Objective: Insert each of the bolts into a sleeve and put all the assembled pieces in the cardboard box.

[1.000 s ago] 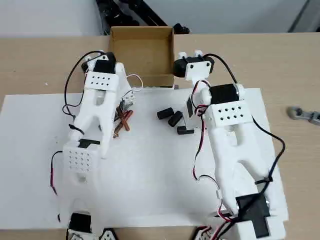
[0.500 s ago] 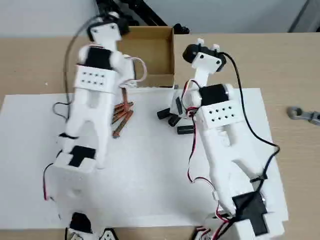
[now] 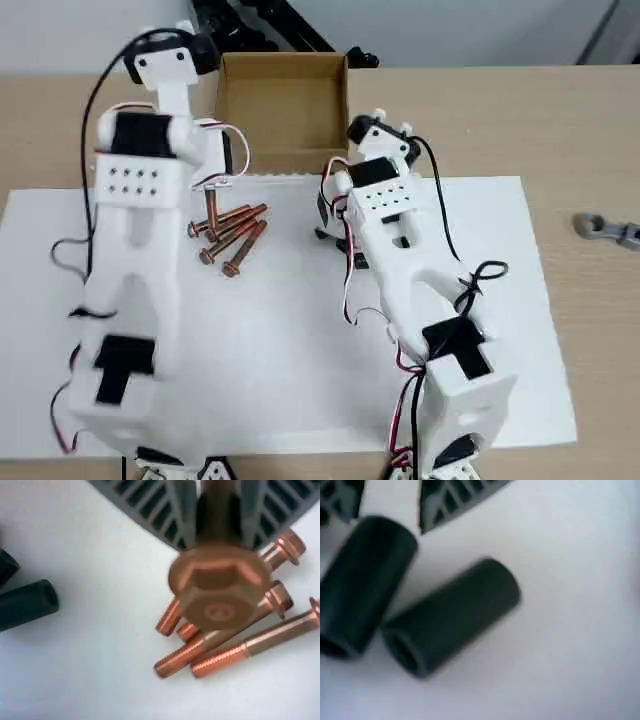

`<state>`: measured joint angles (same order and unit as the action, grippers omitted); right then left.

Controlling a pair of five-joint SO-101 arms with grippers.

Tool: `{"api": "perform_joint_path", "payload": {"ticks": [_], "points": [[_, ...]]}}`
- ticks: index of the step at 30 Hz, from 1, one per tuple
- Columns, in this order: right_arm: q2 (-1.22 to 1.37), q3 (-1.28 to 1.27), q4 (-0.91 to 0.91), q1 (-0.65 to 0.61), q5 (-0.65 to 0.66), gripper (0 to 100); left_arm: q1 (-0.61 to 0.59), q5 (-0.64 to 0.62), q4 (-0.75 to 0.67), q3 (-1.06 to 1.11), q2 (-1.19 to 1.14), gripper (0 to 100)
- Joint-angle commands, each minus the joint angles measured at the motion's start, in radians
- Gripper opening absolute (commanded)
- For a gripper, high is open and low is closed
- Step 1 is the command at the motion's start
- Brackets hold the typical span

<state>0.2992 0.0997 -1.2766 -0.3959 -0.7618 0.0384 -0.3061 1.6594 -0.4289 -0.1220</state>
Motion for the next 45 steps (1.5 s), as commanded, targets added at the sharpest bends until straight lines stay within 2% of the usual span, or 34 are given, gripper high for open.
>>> {"api": "perform_joint_path", "payload": {"ticks": [1, 7, 12, 20, 26, 45], "points": [[0.015, 0.12, 0.001, -0.022, -0.064, 8.6, -0.003, 0.017, -0.083, 0.131, 0.175, 0], [0.09, 0.23, -0.067, -0.054, -0.158, 9.0, -0.005, 0.017, -0.213, 0.427, 0.35, 0], [0.185, 0.288, -0.076, -0.048, -0.18, 9.1, 0.002, 0.018, -0.288, 0.553, 0.476, 0], [0.272, 0.39, -0.067, -0.047, -0.181, 9.1, -0.005, 0.02, -0.287, 0.607, 0.519, 0], [0.302, 0.39, -0.07, -0.047, -0.245, 18.2, -0.005, 0.02, -0.29, 0.607, 0.519, 0], [0.429, 0.388, -0.067, -0.048, -0.25, 18.4, -0.005, 0.018, -0.292, 0.608, 0.516, 0]]}}
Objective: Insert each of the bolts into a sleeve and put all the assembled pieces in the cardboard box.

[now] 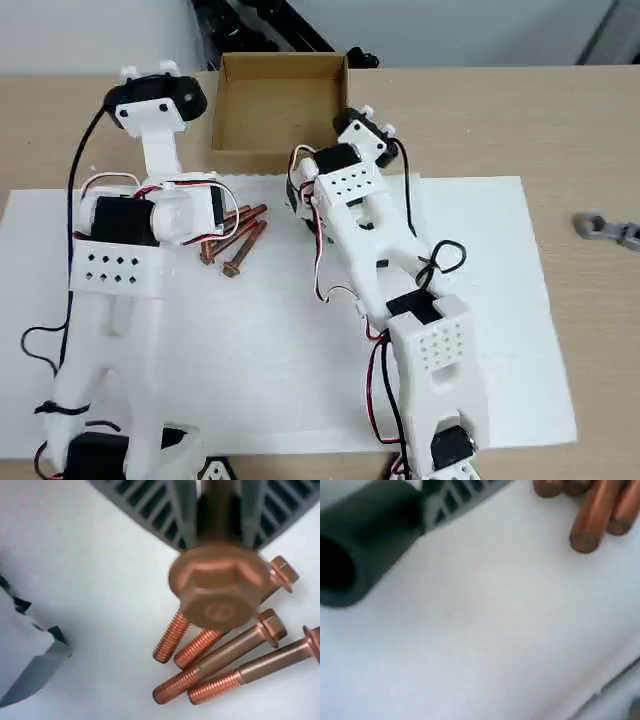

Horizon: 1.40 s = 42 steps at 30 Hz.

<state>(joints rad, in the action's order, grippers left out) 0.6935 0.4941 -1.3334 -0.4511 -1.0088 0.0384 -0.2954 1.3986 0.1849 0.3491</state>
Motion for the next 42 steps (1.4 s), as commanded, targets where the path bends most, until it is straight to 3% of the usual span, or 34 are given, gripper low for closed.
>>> {"api": "perform_joint_path", "payload": {"ticks": [1, 11, 32, 42], "points": [[0.038, -0.006, -0.01, 0.007, -0.003, 18.4, -0.005, 0.008, -0.031, -0.005, 0.043, 0], [0.041, -0.005, -0.01, 0.065, 0.006, 18.3, -0.005, 0.005, -0.031, 0.018, 0.048, 0], [0.036, -0.005, 0.054, 0.127, 0.333, 18.4, -0.006, 0.005, -0.052, 0.073, 0.049, 0], [0.03, -0.005, -0.005, 0.134, 0.338, 18.4, -0.005, 0.002, -0.052, 0.07, 0.112, 0]]}}
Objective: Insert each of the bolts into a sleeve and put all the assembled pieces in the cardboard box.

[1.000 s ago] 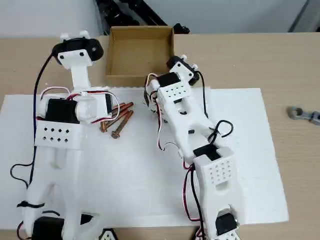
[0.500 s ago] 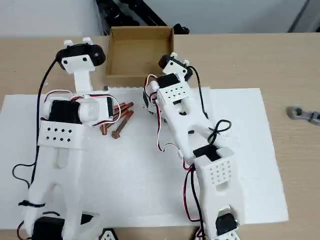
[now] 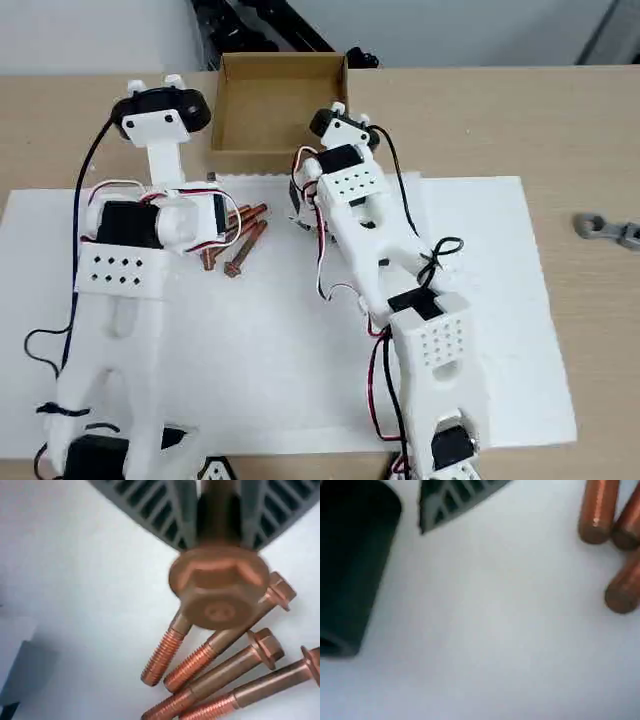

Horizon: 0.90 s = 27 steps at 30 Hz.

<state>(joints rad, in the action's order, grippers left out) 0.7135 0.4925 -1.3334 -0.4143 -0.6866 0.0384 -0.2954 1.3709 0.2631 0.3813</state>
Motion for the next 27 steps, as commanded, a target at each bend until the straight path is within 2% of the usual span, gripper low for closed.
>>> {"api": "perform_joint_path", "payload": {"ticks": [1, 16, 27], "points": [[0.01, -0.003, -0.002, 0.101, 0.015, 18.4, -0.002, 0.003, -0.028, -0.005, 0.094, 0], [0.101, 0.135, 0.013, 0.114, 0.014, 18.4, -0.006, 0.008, -0.058, 0.064, 0.147, 0], [0.156, 0.204, -0.093, 0.116, 0.015, 17.7, -0.006, 0.008, -0.058, 0.064, 0.147, 0]]}}
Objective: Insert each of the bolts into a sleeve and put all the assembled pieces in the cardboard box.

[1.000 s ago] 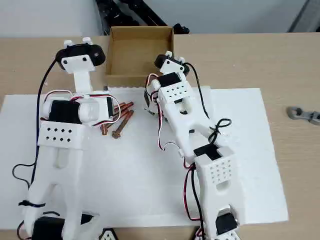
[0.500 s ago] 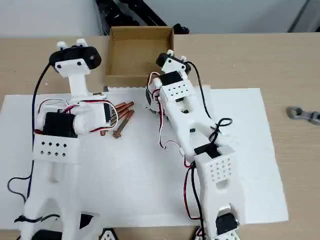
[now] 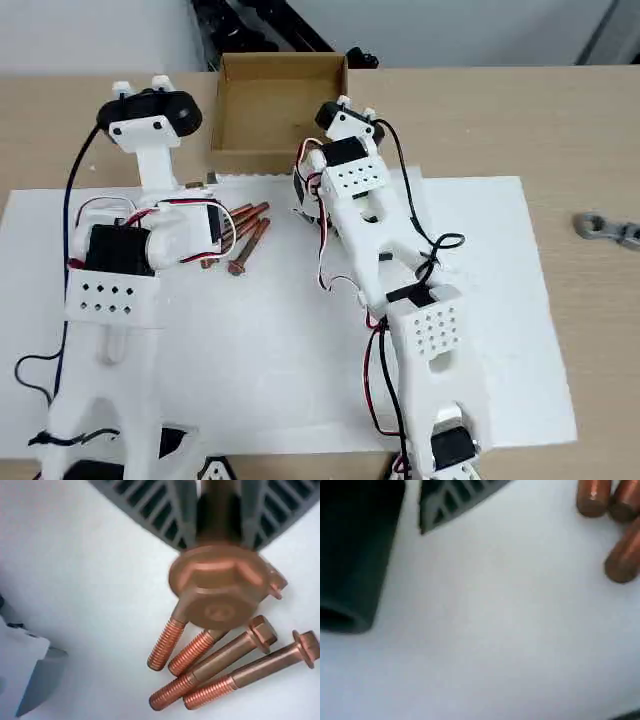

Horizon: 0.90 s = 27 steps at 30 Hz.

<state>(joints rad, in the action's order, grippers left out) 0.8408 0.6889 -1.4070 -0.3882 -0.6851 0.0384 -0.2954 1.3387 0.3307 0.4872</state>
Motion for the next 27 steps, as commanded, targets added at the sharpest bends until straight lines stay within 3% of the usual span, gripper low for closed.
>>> {"api": "perform_joint_path", "payload": {"ticks": [1, 6, 16, 27], "points": [[0.031, 0.008, -0.031, 0.088, 0.012, 16.3, -0.006, 0.008, -0.026, -0.004, 0.041, 0], [0.038, 0.008, -0.054, 0.091, 0.014, 3.6, -0.006, 0.008, -0.023, -0.004, 0.041, 0], [0.022, 0.008, -0.114, 0.084, 0.02, 0.4, -0.006, 0.008, -0.021, -0.005, 0.041, 0], [-0.229, -0.006, -0.262, -0.019, 0.187, 0.4, -0.008, 0.008, -0.026, -0.007, 0.041, 0]]}}
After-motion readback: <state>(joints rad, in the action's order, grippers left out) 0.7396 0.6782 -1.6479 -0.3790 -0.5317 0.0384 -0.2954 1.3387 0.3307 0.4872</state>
